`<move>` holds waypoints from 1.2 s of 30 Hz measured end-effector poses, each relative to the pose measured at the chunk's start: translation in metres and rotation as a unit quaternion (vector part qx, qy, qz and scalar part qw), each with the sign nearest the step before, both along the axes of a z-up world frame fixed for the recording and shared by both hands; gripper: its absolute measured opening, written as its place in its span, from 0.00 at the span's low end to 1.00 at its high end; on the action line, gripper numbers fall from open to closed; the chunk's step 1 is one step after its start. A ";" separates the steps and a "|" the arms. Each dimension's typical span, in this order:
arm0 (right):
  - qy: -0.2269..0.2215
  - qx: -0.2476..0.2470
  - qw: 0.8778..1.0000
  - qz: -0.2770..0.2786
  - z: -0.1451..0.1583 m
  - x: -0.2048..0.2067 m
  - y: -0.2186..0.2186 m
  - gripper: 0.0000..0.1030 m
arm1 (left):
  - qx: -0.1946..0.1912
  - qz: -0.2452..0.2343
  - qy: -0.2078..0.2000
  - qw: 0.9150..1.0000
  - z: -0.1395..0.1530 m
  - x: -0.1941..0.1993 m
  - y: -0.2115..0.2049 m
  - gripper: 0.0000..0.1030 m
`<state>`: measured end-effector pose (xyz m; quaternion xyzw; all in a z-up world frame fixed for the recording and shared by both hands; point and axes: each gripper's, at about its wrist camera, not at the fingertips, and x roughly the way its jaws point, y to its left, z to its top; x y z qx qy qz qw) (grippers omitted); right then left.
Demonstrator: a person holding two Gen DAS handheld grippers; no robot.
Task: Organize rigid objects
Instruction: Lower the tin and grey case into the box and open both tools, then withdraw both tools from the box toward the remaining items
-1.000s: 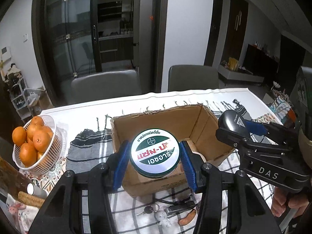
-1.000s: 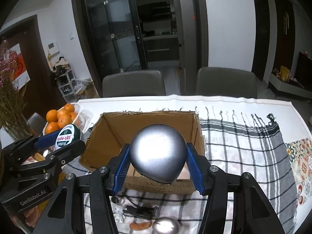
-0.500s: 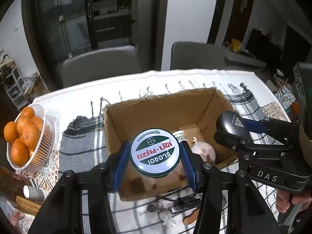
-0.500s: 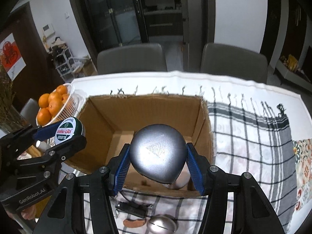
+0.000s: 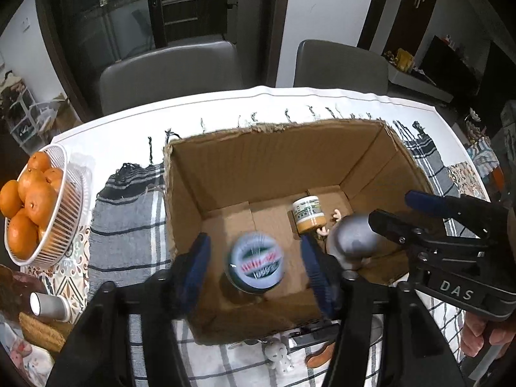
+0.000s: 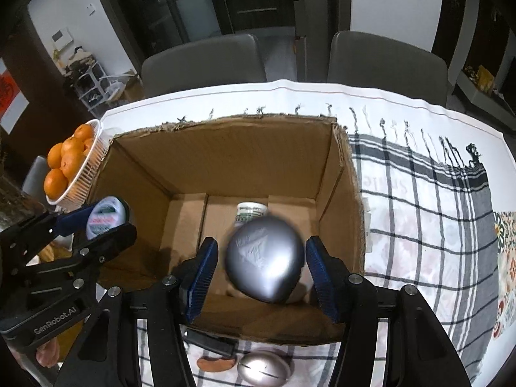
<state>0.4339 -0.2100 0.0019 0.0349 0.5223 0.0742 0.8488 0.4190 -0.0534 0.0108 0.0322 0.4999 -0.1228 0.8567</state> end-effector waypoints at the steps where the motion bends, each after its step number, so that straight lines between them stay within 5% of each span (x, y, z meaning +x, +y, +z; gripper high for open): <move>1: -0.005 -0.001 1.000 0.000 0.002 -0.001 0.000 0.62 | -0.002 0.001 -0.002 1.000 0.002 -0.001 0.001 0.64; 10: -0.059 -0.021 0.998 -0.022 0.030 -0.021 -0.004 0.66 | -0.006 0.011 -0.045 0.999 0.027 -0.027 0.006 0.75; 24: -0.178 -0.057 0.980 -0.070 0.080 -0.093 0.003 0.79 | -0.022 0.020 -0.119 0.992 0.060 -0.094 0.020 0.76; 36: -0.222 -0.065 0.970 -0.071 0.084 -0.148 0.014 0.80 | -0.010 0.020 -0.165 0.986 0.057 -0.144 0.030 0.76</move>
